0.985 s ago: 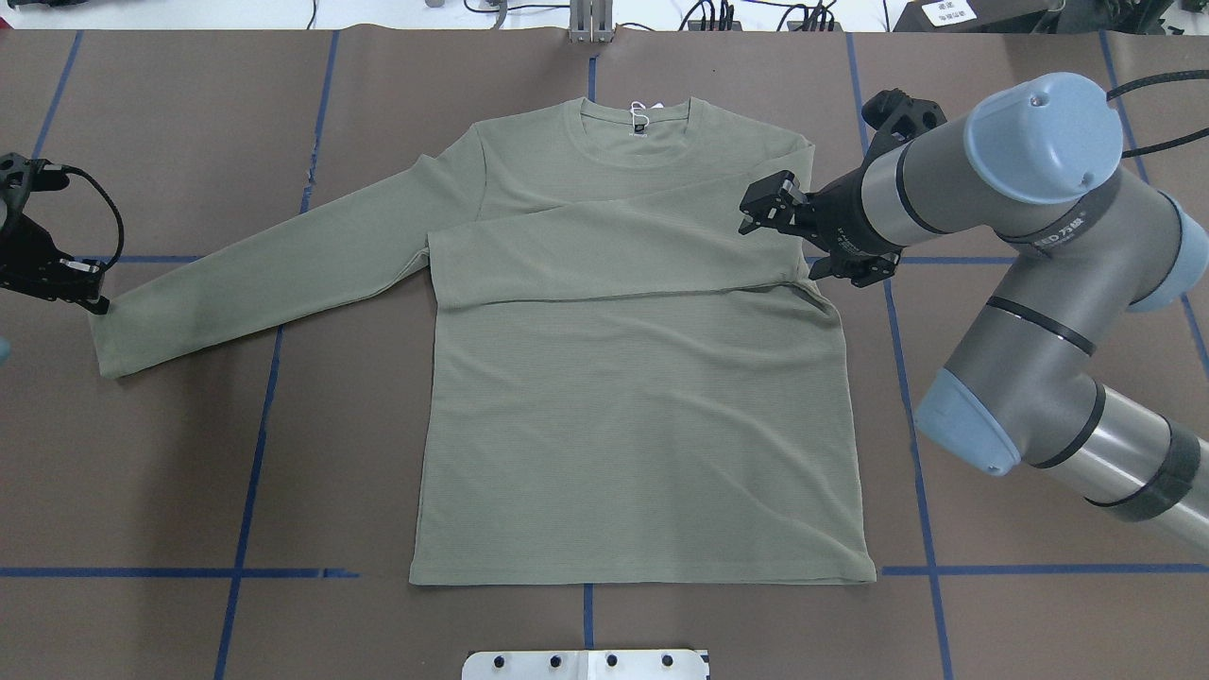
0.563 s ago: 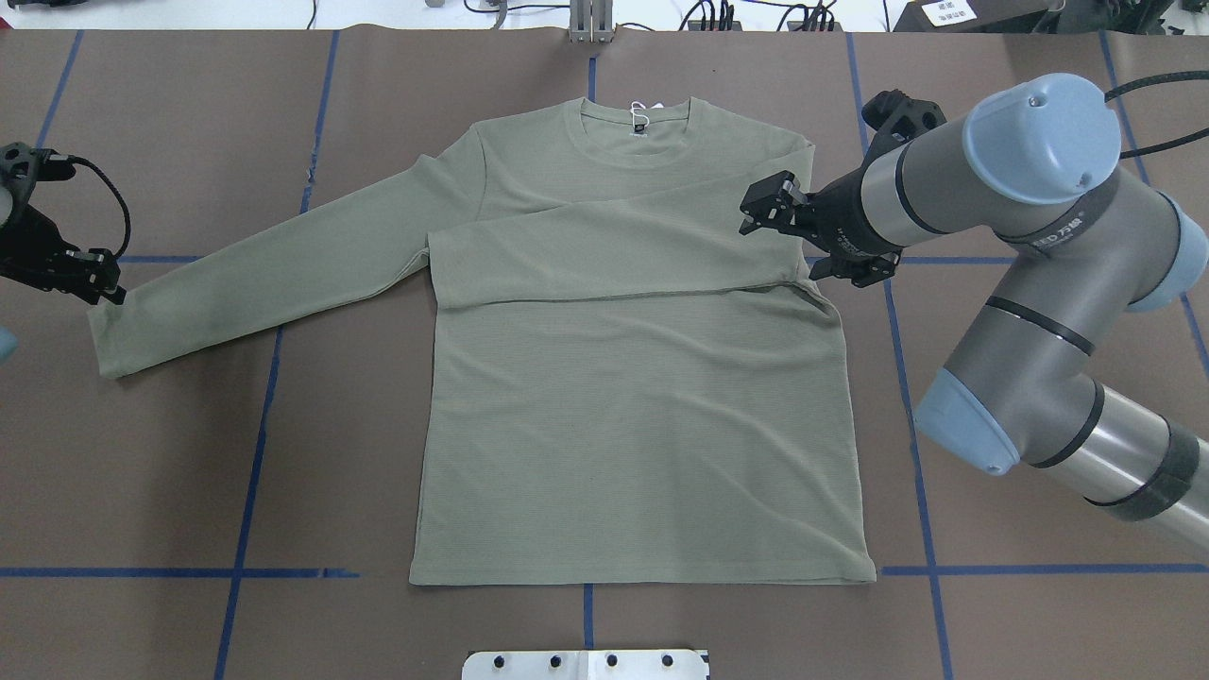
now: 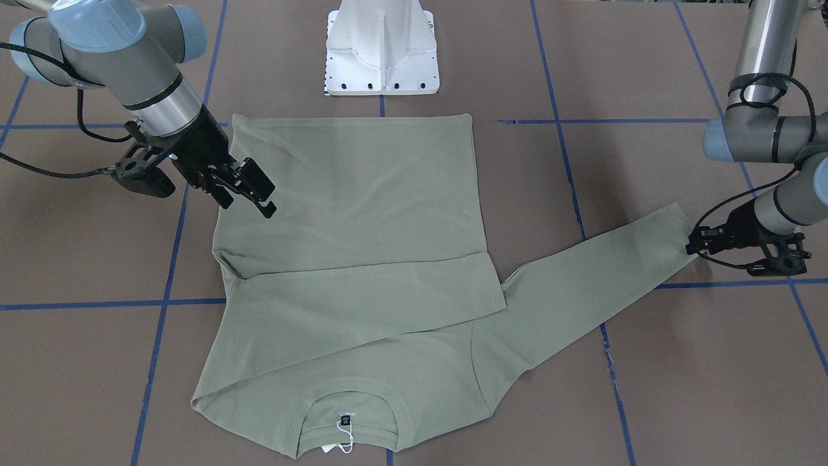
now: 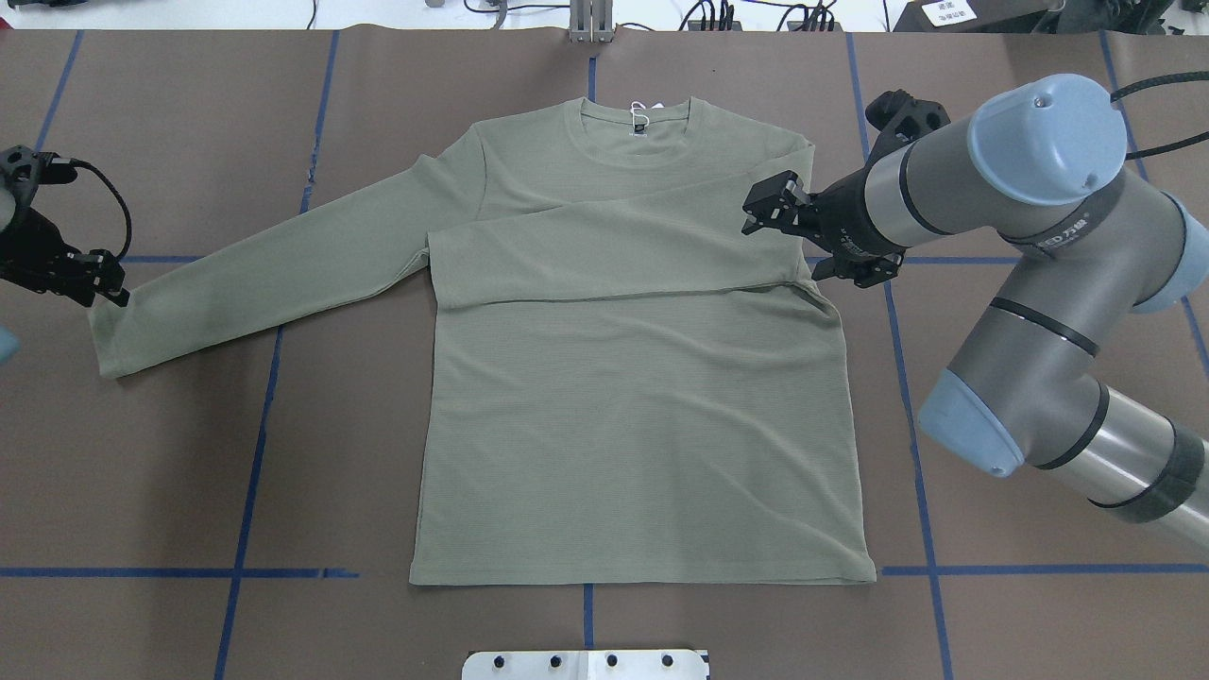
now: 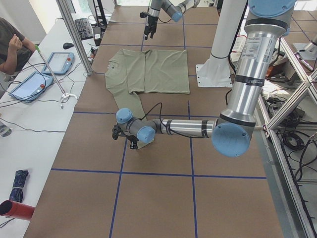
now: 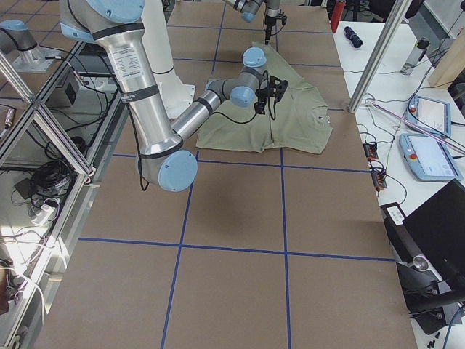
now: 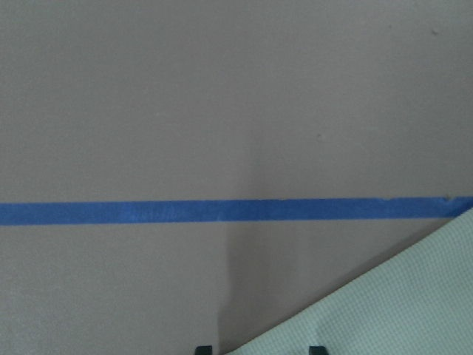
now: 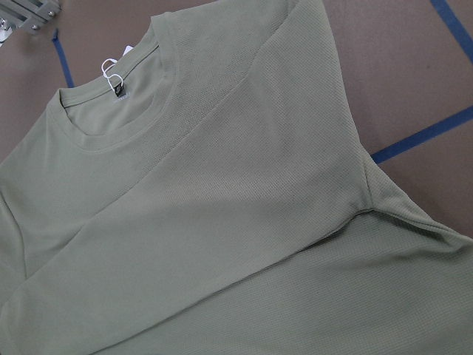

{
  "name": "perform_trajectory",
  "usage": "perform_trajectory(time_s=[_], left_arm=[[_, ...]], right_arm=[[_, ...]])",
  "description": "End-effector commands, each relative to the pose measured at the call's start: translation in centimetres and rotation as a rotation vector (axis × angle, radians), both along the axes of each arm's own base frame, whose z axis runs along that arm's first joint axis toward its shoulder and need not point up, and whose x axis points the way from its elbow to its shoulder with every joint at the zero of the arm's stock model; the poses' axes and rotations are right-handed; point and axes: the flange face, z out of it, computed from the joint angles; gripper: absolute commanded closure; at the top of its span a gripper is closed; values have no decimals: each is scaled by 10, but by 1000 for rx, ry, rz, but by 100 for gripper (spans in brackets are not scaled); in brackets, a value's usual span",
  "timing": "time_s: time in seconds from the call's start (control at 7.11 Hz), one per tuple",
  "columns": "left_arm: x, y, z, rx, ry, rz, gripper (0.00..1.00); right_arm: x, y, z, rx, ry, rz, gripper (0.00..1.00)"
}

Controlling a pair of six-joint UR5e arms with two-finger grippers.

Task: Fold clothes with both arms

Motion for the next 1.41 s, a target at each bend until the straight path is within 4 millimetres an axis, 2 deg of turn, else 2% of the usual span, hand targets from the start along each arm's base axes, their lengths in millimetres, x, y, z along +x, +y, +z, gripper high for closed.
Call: perform_trajectory(time_s=[0.0, 0.14, 0.28, 0.42, 0.84, 0.99, 1.27], left_arm=[[-1, 0, 2, 2, -16, -7, 46], [-1, 0, 3, 6, -24, -11, 38], [-4, 3, 5, 6, -26, -12, 38], [-6, 4, 6, 5, -27, -13, 32], [-6, 6, 8, -2, -27, -12, 35], [-6, 6, 7, -3, -24, -12, 43], [-5, 6, 5, -2, -20, -9, 84]], right_arm=[[0, 0, 1, -1, 1, 0, 0], [1, 0, 2, -4, 2, 1, 0], [1, 0, 2, -5, 1, 2, 0], [0, 0, 3, -7, 3, 2, 0], [0, 0, 3, -7, 2, 2, 0], [0, 0, 4, -9, 4, 2, 0], [0, 0, 7, -14, 9, 2, 0]])
